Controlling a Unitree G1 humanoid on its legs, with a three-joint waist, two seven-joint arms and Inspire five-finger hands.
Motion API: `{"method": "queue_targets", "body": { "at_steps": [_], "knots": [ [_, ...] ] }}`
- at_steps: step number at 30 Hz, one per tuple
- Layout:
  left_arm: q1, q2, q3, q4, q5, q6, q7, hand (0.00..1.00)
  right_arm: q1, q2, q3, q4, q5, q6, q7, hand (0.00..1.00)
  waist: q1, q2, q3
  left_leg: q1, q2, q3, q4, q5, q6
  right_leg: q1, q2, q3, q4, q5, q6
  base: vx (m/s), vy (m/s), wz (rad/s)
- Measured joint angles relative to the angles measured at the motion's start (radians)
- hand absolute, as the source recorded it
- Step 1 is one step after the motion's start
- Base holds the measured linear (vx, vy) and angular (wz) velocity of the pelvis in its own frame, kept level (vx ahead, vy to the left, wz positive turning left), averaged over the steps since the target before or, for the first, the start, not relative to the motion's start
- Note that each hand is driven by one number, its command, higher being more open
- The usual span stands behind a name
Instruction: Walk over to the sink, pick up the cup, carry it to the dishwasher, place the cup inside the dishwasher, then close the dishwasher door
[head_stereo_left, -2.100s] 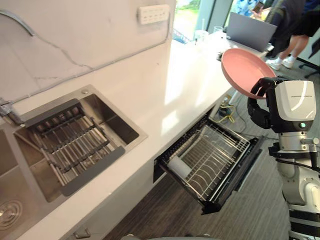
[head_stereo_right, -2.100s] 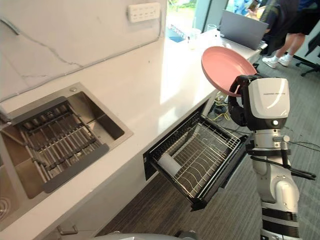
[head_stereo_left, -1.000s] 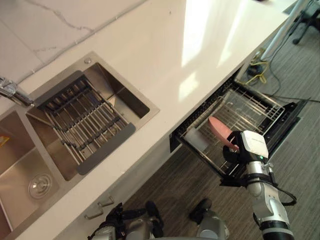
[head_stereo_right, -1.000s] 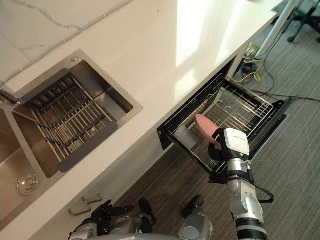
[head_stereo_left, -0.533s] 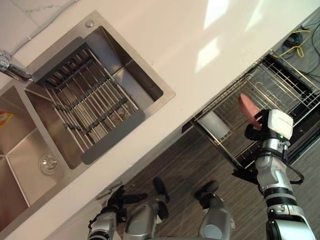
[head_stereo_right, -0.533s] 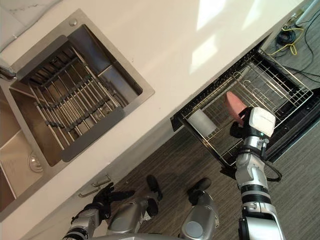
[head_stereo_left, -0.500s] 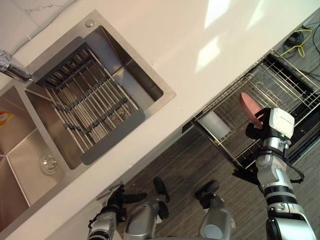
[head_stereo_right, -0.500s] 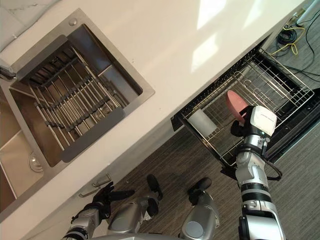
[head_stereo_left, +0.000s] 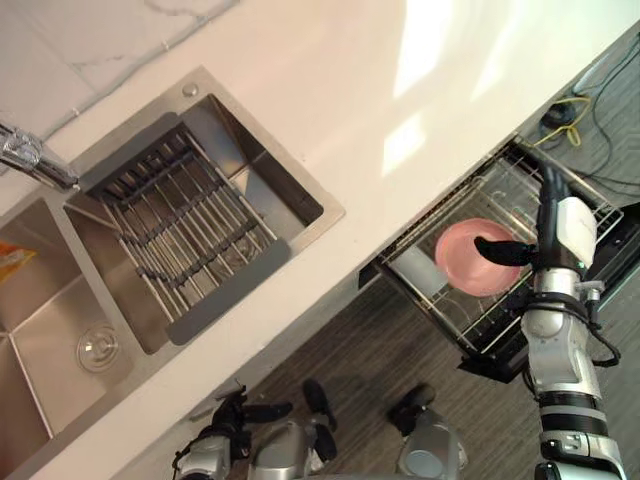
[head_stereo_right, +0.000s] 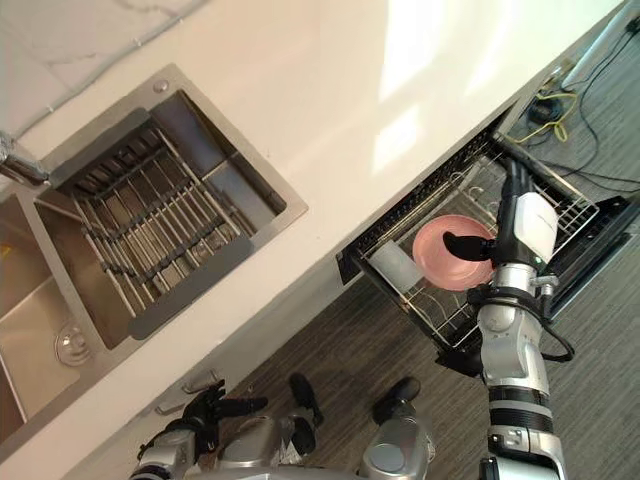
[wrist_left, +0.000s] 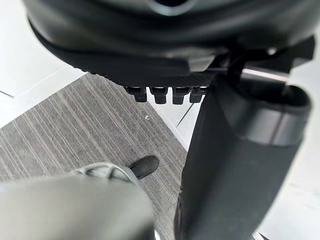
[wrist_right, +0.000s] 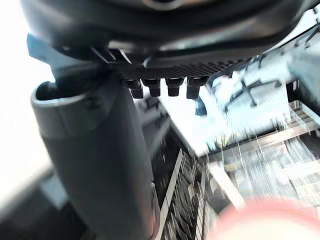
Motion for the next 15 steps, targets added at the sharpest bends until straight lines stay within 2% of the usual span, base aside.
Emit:
{"method": "queue_targets", "body": {
  "at_steps": [2, 6, 9, 10, 12, 14, 15],
  "knots": [
    [0.020, -0.002, 0.013, 0.004, 0.003, 0.001, -0.001, 1.00, 0.007, 0.002, -0.048, -0.001, 0.047, 0.001, 0.000, 1.00, -0.004, -0.001, -0.017, 0.021, 0.004, 0.009, -0.004, -0.003, -0.004, 0.015, 0.008, 0.006, -0.007, 0.000, 0.001, 0.05, -0.058, -0.19],
    [0.067, -0.004, 0.077, 0.034, 0.032, -0.004, -0.003, 1.00, 0.043, 0.002, -0.275, 0.036, 0.290, 0.028, -0.027, 1.00, -0.018, -0.010, -0.069, 0.068, 0.021, 0.028, -0.012, -0.011, -0.016, 0.043, 0.031, 0.021, -0.006, 0.000, 0.000, 0.06, -0.082, -0.16],
    [0.113, -0.007, 0.143, 0.073, 0.036, -0.008, -0.006, 1.00, 0.097, 0.002, -0.437, 0.155, 0.515, 0.032, -0.056, 1.00, -0.055, -0.024, -0.132, 0.090, 0.025, 0.047, -0.017, -0.012, -0.018, 0.043, 0.030, 0.033, 0.016, -0.005, -0.007, 0.04, -0.060, -0.17],
    [0.120, -0.007, 0.160, 0.085, 0.036, -0.008, -0.009, 1.00, 0.129, 0.002, -0.480, 0.205, 0.578, 0.032, -0.061, 0.00, -0.067, -0.025, -0.143, 0.096, 0.022, 0.048, -0.018, -0.012, -0.018, 0.041, 0.022, 0.035, 0.035, -0.011, -0.013, 0.02, -0.049, -0.11],
    [0.131, -0.007, 0.161, 0.089, 0.034, -0.005, -0.011, 1.00, 0.161, 0.002, -0.513, 0.280, 0.667, 0.035, -0.059, 0.00, -0.087, -0.025, -0.158, 0.089, 0.011, 0.056, -0.022, -0.012, -0.017, 0.013, 0.002, 0.044, 0.068, -0.026, -0.012, -0.03, -0.026, -0.17],
    [0.125, -0.007, 0.152, 0.091, 0.030, -0.003, -0.022, 1.00, 0.162, -0.001, -0.513, 0.339, 0.746, 0.041, -0.055, 0.00, -0.098, -0.023, -0.158, 0.064, -0.015, 0.077, -0.028, -0.012, -0.016, -0.045, -0.030, 0.071, 0.098, -0.051, 0.009, -0.11, -0.009, -0.32],
    [0.109, -0.006, 0.120, 0.096, 0.026, -0.005, -0.023, 1.00, 0.149, -0.011, -0.503, 0.379, 0.784, 0.053, -0.041, 0.00, -0.102, -0.008, -0.149, 0.036, -0.030, 0.095, -0.028, -0.007, -0.009, -0.090, -0.047, 0.093, 0.111, -0.053, 0.023, -0.16, -0.011, -0.26]
  ]
}}
